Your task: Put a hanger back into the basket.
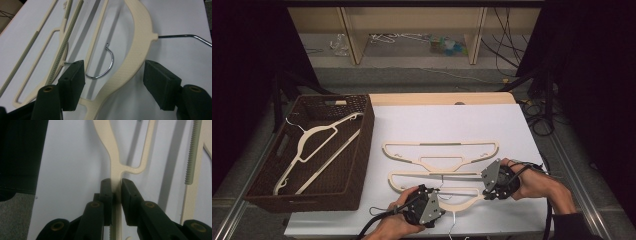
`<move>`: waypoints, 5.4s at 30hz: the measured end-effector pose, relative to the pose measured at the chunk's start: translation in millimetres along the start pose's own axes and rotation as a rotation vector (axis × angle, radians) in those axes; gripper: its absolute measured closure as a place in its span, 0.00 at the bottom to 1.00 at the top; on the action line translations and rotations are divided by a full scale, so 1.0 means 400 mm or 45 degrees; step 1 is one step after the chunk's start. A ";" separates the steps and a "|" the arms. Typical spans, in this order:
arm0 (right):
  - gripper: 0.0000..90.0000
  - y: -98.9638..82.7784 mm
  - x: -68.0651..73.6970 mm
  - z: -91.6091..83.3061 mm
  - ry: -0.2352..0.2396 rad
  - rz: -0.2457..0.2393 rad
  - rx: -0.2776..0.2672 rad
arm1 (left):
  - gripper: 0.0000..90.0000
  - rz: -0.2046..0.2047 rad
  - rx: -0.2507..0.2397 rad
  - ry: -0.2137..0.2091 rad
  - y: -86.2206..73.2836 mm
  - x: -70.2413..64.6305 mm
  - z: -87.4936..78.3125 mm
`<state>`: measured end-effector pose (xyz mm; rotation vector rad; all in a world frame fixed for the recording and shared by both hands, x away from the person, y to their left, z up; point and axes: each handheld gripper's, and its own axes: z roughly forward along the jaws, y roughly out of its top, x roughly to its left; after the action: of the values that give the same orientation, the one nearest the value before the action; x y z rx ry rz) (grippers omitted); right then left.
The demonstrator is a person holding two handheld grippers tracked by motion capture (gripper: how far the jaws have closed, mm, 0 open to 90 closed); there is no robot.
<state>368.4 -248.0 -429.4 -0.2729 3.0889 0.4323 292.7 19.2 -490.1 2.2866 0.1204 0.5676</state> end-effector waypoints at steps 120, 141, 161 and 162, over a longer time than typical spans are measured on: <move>0.24 -0.064 0.091 -0.064 -0.621 0.576 -0.948 | 0.95 -1.001 -0.576 0.282 -0.077 0.489 -0.762; 0.24 -0.069 0.094 -0.054 -0.581 0.589 -0.932 | 0.95 -1.013 -0.292 0.489 -0.343 0.595 -0.760; 0.24 -0.069 0.094 -0.048 -0.568 0.578 -0.911 | 0.95 -1.151 -0.043 0.390 -0.457 0.589 -0.653; 0.24 -0.069 0.094 -0.048 -0.567 0.584 -0.914 | 0.95 -1.147 -0.020 0.392 -0.463 0.589 -0.643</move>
<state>336.4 -285.6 -419.8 0.4820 2.4206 1.3831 407.8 380.0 -377.9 1.8419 1.2079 0.4120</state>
